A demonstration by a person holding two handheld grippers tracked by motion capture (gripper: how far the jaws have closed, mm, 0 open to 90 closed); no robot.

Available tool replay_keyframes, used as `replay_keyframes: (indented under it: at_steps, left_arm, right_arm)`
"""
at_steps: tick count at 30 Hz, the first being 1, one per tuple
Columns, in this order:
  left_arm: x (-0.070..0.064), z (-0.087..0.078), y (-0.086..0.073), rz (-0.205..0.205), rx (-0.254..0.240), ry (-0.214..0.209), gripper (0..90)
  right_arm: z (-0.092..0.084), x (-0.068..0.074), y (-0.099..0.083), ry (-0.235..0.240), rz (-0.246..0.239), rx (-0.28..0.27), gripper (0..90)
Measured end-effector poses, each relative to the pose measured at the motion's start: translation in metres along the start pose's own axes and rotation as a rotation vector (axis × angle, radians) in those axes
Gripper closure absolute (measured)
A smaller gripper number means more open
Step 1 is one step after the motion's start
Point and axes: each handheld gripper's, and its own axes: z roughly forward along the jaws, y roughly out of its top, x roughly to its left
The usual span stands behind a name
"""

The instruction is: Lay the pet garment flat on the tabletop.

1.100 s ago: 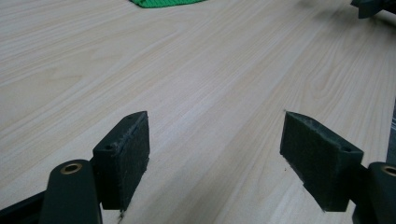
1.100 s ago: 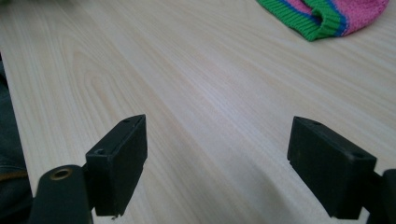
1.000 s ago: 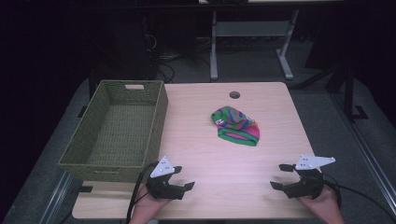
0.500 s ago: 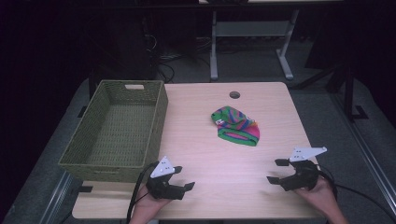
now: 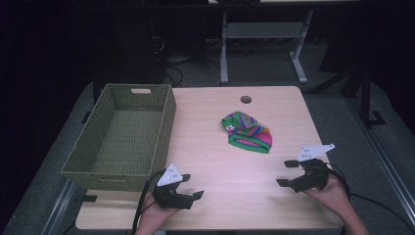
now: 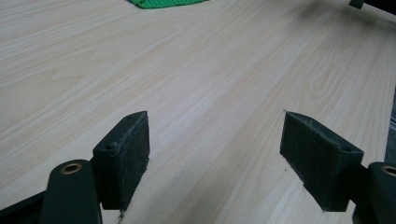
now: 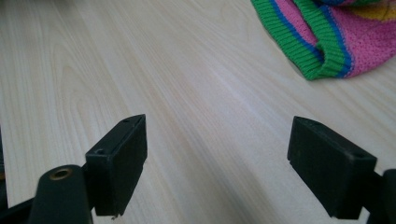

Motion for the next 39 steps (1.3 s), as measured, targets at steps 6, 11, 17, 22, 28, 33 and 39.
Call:
replay_keyframes:
  at_steps: [6, 11, 17, 22, 28, 33, 39]
  left_arm:
    - [0.000, 0.000, 0.000, -0.005, -0.005, -0.002, 23.8]
    - [0.001, -0.001, 0.000, -0.002, -0.004, -0.001, 23.8]
    - [0.002, -0.001, 0.000, -0.006, -0.004, -0.002, 23.8]
    - [0.001, -0.001, 0.001, -0.005, -0.008, -0.003, 23.8]
    - [0.002, 0.000, 0.001, -0.008, -0.008, -0.007, 23.8]
    - [0.001, 0.001, 0.002, -0.006, -0.013, -0.008, 23.8]
    - [0.002, 0.001, 0.002, -0.008, -0.018, -0.007, 23.8]
  right_arm:
    - [-0.002, -0.006, 0.013, 0.007, -0.014, 0.006, 19.5]
    - [-0.002, -0.011, 0.022, 0.009, -0.023, 0.021, 19.5]
    - [0.000, -0.016, 0.034, 0.016, -0.034, 0.035, 19.5]
    - [0.002, -0.022, 0.044, 0.030, -0.030, 0.043, 19.5]
    - [0.002, -0.030, 0.057, 0.044, -0.038, 0.035, 19.5]
    - [0.002, -0.043, 0.069, 0.044, -0.017, 0.032, 19.5]
    - [0.007, -0.051, 0.084, 0.044, -0.025, 0.039, 19.5]
